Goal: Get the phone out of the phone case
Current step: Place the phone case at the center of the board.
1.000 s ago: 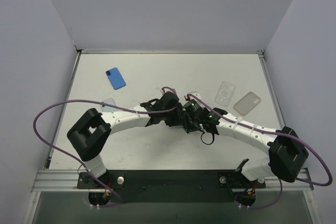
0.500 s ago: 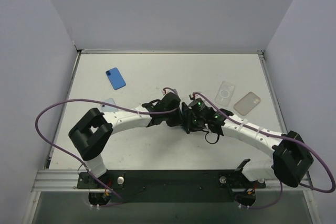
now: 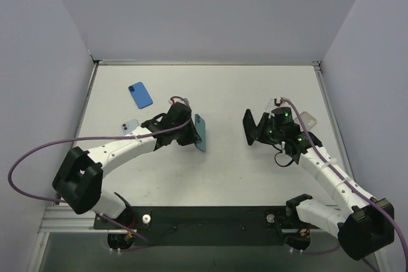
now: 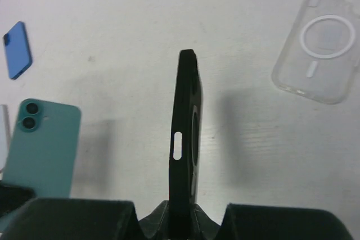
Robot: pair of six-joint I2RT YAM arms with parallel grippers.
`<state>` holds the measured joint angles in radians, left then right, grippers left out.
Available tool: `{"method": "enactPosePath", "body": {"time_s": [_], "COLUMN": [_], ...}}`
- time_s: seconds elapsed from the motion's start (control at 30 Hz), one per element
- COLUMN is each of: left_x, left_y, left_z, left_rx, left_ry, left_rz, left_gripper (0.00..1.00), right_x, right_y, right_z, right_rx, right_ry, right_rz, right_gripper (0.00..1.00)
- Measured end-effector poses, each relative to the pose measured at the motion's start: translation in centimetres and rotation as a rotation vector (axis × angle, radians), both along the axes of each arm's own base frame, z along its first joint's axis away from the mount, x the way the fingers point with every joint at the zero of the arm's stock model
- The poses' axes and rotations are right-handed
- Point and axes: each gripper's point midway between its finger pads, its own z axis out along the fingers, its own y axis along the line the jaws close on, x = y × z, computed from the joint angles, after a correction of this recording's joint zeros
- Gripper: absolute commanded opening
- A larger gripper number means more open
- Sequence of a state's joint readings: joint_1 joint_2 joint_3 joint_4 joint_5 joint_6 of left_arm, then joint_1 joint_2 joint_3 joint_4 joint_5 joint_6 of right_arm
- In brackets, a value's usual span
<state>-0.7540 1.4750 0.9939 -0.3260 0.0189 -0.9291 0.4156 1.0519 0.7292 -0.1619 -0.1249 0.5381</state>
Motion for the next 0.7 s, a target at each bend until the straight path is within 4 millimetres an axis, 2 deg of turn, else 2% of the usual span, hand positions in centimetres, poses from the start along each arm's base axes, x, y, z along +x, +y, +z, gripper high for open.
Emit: {"method": "enactPosePath", "body": {"time_s": [0.1, 0.37, 0.47, 0.67, 0.7], "left_x": [0.4, -0.3, -0.6, -2.2, -2.4], "left_y": [2.2, 4.9, 6.6, 8.6, 8.7], "left_z": [-0.6, 0.3, -0.4, -2.1, -2.2], "left_rx": [0.053, 0.033, 0.0, -0.04, -0.049], "left_ry": [0.014, 0.0, 0.007, 0.042, 0.044], "left_rz": [0.033, 0.042, 0.062, 0.066, 0.062], "left_gripper": [0.0, 0.0, 0.0, 0.0, 0.0], "right_x": [0.0, 0.7, 0.5, -1.7, -2.2], "right_y": [-2.0, -4.9, -6.3, -8.4, -8.6], "right_z": [-0.3, 0.2, -1.2, -5.6, -6.1], "right_rx": [-0.026, -0.002, 0.026, 0.107, 0.12], "right_ry": [0.018, 0.012, 0.045, 0.17, 0.185], "right_rz": [-0.064, -0.162, -0.211, -0.306, -0.316], "right_gripper": [0.0, 0.0, 0.0, 0.01, 0.06]}}
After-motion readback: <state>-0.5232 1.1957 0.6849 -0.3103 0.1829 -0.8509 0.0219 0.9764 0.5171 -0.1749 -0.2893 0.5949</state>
